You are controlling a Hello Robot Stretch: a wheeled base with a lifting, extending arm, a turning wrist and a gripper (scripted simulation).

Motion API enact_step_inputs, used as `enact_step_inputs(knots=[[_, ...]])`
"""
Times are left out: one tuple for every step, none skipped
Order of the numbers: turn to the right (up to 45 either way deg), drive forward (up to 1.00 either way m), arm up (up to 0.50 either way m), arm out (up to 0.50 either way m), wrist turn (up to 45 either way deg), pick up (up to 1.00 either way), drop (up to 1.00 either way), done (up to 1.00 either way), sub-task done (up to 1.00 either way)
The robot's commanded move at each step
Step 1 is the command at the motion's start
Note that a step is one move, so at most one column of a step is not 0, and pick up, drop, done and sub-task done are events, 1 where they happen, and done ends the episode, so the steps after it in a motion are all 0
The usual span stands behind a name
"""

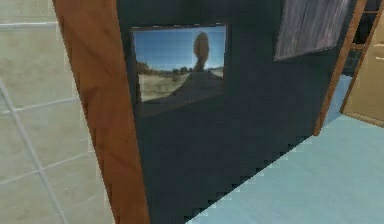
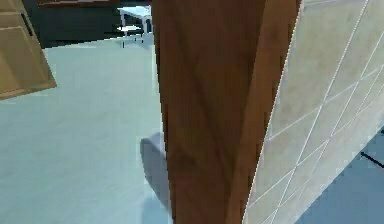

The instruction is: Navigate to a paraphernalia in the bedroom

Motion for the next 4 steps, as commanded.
enact_step_inputs(knots=[[39.0, 0.00, 0.00, 0.00, 0.0, 0.00, 0.00, 0.00, 0.00], [0.0, 0.45, 0.00, 0.00, 0.0, 0.00, 0.00, 0.00, 0.00], [6.0, 0.00, 0.00, 0.00, 0.0, 0.00, 0.00, 0.00, 0.00], [0.0, 1.00, 0.00, 0.00, 0.0, 0.00, 0.00, 0.00, 0.00]])
